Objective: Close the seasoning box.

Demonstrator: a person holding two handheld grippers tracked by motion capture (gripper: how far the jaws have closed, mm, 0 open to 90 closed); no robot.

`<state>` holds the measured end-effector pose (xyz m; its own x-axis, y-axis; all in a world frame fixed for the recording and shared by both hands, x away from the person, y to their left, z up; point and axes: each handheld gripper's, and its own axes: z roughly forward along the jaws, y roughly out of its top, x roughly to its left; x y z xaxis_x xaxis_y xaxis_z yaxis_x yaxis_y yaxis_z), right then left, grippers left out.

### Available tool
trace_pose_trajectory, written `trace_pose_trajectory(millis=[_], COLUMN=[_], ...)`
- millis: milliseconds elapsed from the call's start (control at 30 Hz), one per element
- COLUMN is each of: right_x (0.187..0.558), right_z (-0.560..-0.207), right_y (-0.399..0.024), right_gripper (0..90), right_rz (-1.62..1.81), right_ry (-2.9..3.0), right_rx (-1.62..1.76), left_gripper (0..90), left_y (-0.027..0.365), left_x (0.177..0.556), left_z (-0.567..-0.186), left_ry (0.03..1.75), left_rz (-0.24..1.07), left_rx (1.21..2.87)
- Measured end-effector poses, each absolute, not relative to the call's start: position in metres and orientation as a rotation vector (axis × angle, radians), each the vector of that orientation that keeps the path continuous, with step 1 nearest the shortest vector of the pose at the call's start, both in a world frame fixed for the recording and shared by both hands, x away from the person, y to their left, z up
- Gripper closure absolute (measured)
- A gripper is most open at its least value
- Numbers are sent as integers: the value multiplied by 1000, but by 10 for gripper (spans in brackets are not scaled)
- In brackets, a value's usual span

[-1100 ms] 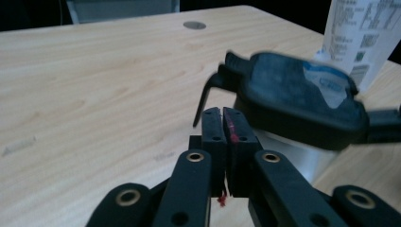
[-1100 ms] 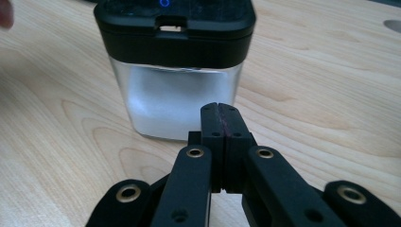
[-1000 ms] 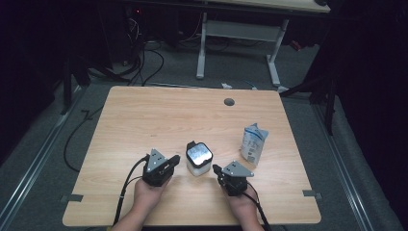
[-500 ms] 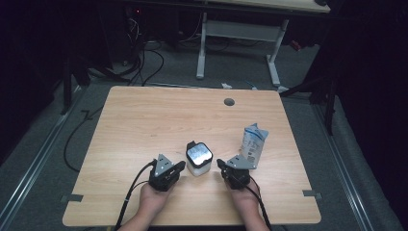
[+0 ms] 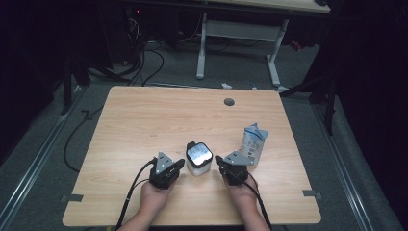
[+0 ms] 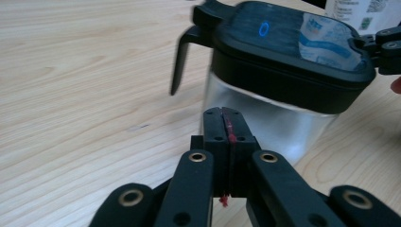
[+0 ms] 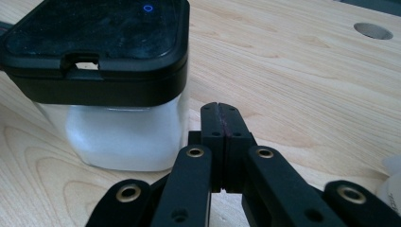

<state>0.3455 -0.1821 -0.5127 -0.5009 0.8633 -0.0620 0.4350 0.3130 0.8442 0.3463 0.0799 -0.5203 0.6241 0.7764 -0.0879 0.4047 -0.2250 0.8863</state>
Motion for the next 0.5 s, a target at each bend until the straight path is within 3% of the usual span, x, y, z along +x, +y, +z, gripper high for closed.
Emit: trace_pose_trajectory(millis=[267, 500], right_x=[349, 347], right_z=[-514, -515], right_y=[-177, -174], right_gripper=[900, 900], right_rz=[1097, 1102], right_ry=[2081, 2086], right_rx=[1131, 1123], left_gripper=[793, 770], left_y=[126, 148], left_x=[348, 349], left_z=[-519, -521], left_ry=[1011, 1048], left_rz=[527, 540], left_rx=[1853, 1842])
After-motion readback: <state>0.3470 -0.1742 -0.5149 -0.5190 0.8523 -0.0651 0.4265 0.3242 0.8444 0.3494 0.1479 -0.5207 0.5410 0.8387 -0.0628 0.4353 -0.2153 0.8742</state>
